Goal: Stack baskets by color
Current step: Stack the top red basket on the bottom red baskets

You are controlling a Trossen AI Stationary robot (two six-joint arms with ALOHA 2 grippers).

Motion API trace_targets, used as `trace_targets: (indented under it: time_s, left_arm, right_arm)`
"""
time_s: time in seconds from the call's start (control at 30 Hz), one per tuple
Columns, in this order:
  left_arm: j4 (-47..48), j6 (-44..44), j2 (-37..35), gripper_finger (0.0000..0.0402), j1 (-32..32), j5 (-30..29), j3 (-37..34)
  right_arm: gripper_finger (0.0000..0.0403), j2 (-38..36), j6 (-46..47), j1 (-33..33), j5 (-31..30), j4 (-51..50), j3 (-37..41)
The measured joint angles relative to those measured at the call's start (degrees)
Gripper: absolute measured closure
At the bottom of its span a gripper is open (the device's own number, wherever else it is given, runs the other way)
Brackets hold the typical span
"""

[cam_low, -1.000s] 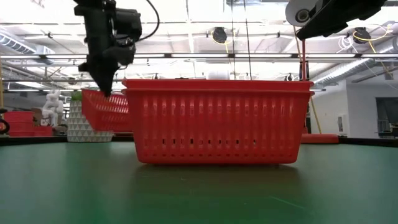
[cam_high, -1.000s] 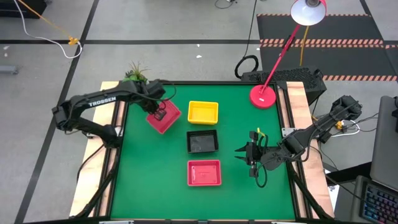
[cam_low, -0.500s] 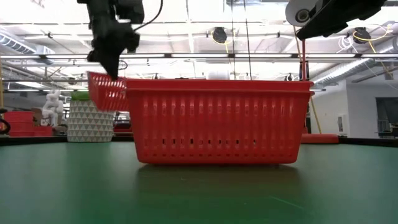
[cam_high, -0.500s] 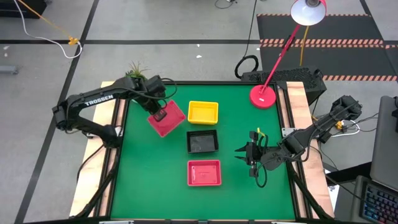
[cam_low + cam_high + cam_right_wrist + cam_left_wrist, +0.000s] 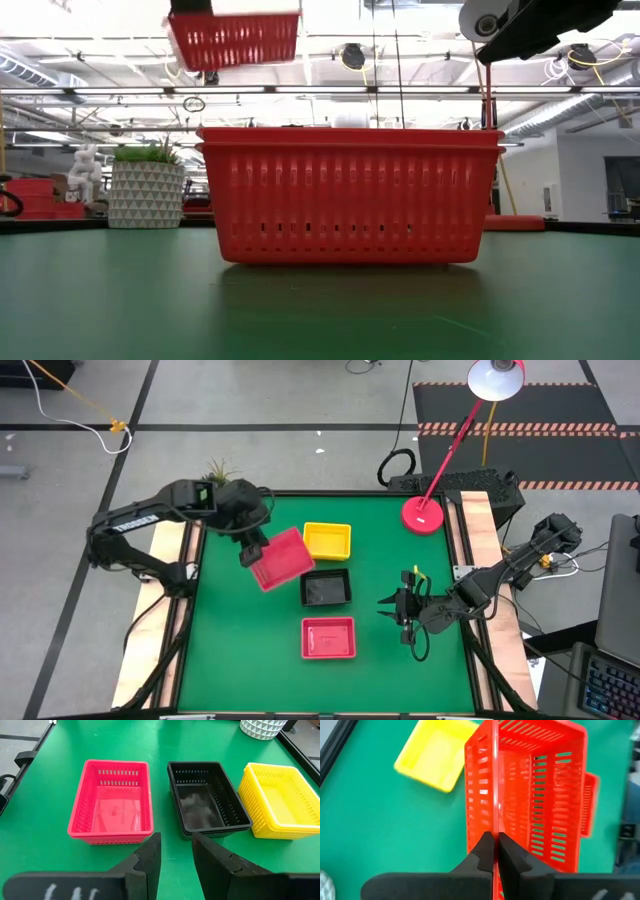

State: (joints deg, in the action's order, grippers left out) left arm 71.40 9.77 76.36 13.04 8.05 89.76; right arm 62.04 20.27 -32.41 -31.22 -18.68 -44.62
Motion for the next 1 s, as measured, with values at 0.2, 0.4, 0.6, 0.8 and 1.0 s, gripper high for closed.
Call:
trace_targets:
  time_s: [0.2, 0.4, 0.6, 0.8, 1.0]
  left_arm:
    - [-2.01, -0.08, 0.00, 0.0397, -6.74, -0.04, 3.97]
    - [-4.56, 2.76, 0.52, 0.0397, -11.90, -0.52, 5.74]
    - [-9.31, 4.49, 1.60, 0.0397, -15.27, -0.58, 6.16]
    - [-11.85, 4.51, 4.19, 0.0397, -18.22, -0.63, 6.00]
    - [-16.03, 4.28, 7.85, 0.0397, -20.08, 0.32, 6.00]
  right_arm:
    - [0.0300, 0.00, 1.05, -0.17, -0.01, 0.00, 0.00]
    - [0.0300, 0.00, 3.53, -2.61, -0.07, 0.11, 0.00]
    - [0.0301, 0.00, 6.28, -7.35, -3.91, 0.83, -0.01]
    - [0.0318, -0.02, 6.62, -11.65, -9.08, 2.68, -0.02]
    - [0.0340, -0.69, 5.54, -12.93, -9.29, 2.80, -0.04]
